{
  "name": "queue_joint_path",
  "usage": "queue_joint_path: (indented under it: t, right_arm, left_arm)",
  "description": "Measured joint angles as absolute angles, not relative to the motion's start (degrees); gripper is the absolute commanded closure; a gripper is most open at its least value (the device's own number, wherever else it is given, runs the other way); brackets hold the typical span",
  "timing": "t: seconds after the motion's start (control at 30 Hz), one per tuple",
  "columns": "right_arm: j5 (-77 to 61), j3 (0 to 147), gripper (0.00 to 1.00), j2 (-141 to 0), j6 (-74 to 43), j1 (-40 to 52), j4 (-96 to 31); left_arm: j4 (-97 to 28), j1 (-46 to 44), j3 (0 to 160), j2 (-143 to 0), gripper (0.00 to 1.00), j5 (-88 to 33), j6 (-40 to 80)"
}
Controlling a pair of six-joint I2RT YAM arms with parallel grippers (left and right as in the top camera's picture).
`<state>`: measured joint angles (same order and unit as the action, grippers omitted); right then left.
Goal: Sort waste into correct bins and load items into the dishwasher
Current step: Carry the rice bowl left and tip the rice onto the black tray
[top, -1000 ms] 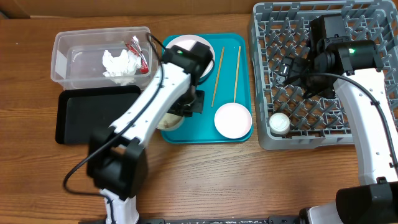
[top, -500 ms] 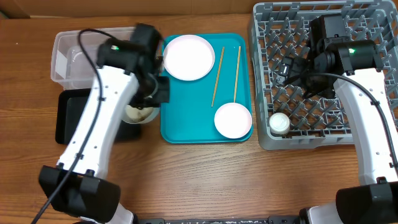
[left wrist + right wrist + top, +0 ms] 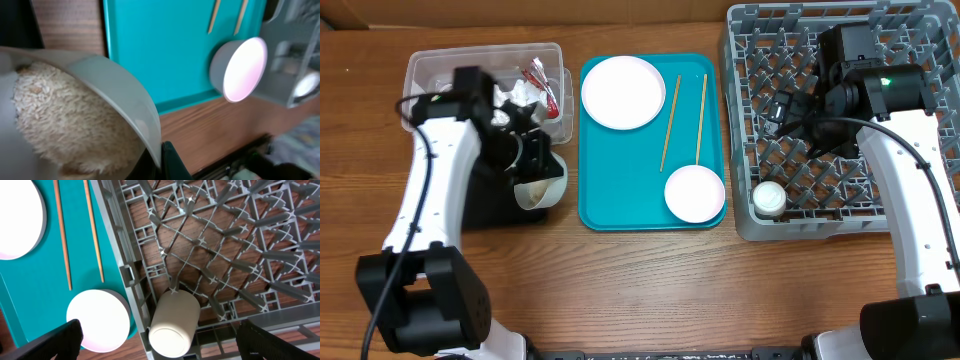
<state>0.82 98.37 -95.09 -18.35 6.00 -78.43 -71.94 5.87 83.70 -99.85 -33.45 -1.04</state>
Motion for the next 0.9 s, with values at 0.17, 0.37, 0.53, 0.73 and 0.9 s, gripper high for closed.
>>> queue_joint_path:
  t: [0.17,0.37,0.53,0.73,0.9]
  right_arm:
    - [0.8,98.4,0.0,-95.1,-18.1,6.0,-78.5]
    - [0.8,98.4,0.0,-95.1,-18.0,6.0,-78.6]
    - [0.8,98.4,0.0,-95.1,-18.0,6.0,-79.0]
    - [0.8,98.4,0.0,-95.1,-18.0,6.0,-79.2]
    - [0.8,98.4,0.0,-95.1,-17.9,6.0,-79.3]
  left_arm:
    - [-66.9,11.6,78.0,-99.9,0.96,-42.8,-4.3]
    - [-62.2,14.1,74.2,-99.9,0.96,-48.3,-5.3]
    - [-58.7,15.5,71.6,-99.9,0.96,-52.3,-6.0]
    - [-56.3,18.8,69.6,-99.9,0.96,-55.2,-6.2]
    - [-54.4,22.6,68.8,-99.9,0.96,-57.9,-6.2]
